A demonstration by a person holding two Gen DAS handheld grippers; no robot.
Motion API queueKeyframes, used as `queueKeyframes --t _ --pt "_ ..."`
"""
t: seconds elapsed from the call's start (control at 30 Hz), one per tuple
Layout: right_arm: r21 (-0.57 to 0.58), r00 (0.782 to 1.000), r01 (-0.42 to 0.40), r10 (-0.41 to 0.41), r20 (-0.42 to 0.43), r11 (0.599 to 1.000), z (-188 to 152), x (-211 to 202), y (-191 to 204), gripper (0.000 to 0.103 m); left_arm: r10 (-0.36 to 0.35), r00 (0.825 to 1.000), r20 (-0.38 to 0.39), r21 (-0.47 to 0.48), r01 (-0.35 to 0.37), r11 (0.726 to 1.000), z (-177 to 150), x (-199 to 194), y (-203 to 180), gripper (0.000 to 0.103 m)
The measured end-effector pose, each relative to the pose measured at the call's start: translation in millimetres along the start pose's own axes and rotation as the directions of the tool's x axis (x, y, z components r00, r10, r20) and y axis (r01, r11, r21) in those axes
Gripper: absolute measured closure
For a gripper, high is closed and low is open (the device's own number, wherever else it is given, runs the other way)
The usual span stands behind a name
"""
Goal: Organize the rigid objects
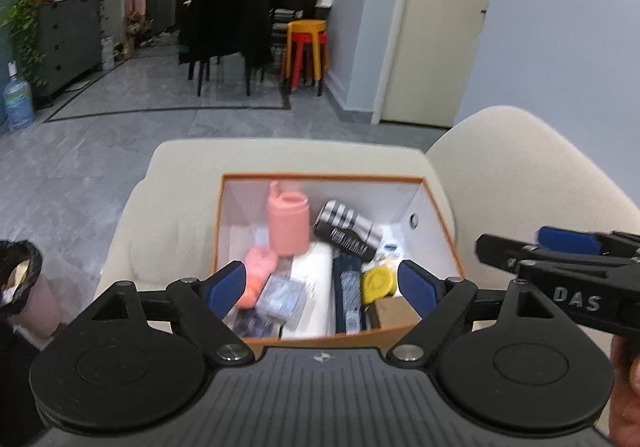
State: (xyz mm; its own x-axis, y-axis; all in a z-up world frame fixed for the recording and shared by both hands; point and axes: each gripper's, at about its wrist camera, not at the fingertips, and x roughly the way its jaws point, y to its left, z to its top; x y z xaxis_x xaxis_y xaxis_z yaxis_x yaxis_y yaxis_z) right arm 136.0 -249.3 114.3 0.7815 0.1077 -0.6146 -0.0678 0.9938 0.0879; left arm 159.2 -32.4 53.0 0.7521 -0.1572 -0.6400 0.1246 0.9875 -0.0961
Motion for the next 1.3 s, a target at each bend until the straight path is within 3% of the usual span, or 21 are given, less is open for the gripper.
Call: queueKeyframes --t 0.17,0.4,0.63,1.3 --pt "0.001 1.000 0.014 -0.014 0.014 1.000 -15.9 -6.8 2.1 0.026 0.029 0.999 -0.037 -0.056 -0.031 0.998 -15.6 5.2 5.3 0.003" --pt "-0.013 1.000 0.028 -0.028 -0.002 1.000 -42.9 -0.9 6.7 0.024 0.037 0.997 -0.061 -0.105 -0.043 0.994 -34.4 13.2 14.2 0.002" --pt "-0.009 1.000 0.029 -0.029 -0.011 1.000 -52.9 4.1 7.7 0.022 0.091 0.995 -0.034 -0.071 -0.094 0.993 -43.3 14.1 10.3 0.001" --pt "0.012 1.000 0.025 -0.024 -0.018 1.000 -57.2 8.6 14.5 0.021 0.106 0.992 -0.065 -0.077 -0.111 0.991 -51.6 18.0 8.8 0.001"
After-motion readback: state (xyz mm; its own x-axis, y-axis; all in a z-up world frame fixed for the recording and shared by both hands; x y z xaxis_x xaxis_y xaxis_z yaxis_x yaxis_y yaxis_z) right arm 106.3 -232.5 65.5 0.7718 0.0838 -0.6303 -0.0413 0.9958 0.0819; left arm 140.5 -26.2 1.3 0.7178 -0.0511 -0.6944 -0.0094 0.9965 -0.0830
